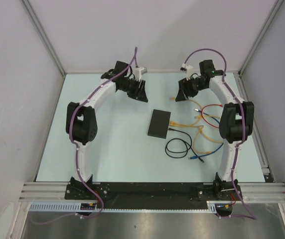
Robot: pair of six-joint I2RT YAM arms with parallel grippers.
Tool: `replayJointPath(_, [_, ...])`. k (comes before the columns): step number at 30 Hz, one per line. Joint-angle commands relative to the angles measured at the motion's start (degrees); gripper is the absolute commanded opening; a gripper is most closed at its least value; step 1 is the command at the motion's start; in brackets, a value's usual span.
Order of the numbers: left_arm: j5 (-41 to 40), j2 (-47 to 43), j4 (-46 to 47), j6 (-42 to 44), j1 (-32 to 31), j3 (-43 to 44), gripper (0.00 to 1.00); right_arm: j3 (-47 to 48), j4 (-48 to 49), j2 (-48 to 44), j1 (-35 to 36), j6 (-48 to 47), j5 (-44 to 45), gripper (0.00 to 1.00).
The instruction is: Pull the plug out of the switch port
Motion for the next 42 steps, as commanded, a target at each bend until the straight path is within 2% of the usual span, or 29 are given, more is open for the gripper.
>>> replayJointPath(1, [-0.04, 3.12, -1.12, 1.89, -2.07, 0.41, 0.45, 2.19, -9.69, 5.33, 0.55, -5.40, -6.82, 0.66])
replayJointPath(7, [0.48, 4.80, -2.96, 6.19, -4.09, -0.30, 0.33, 6.14, -14.16, 13.15, 0.82, -9.36, -10.07, 0.58])
replayJointPath(17, [-0.40, 6.38, -4.20, 7.08, -7.43, -2.76, 0.34, 5.36, -18.05, 18.52, 2.22, -13.50, -11.74, 0.55])
replayJointPath(26, [3.99, 7.70, -3.93, 7.17, -8.49, -2.14, 0.16, 4.31, -18.40, 20.36, 2.66, -13.67, -12.01, 0.55])
replayJointPath(33, [3.48, 9.98, -4.11, 7.26, -8.84, -2.15, 0.06, 2.64, -18.92, 20.98, 2.84, -14.28, -12.80, 0.55])
replayJointPath(42, [0.05, 11.83, -3.94, 7.35, -8.84, -2.58, 0.04, 2.28, -19.98, 22.74, 3.19, -14.29, -11.92, 0.54])
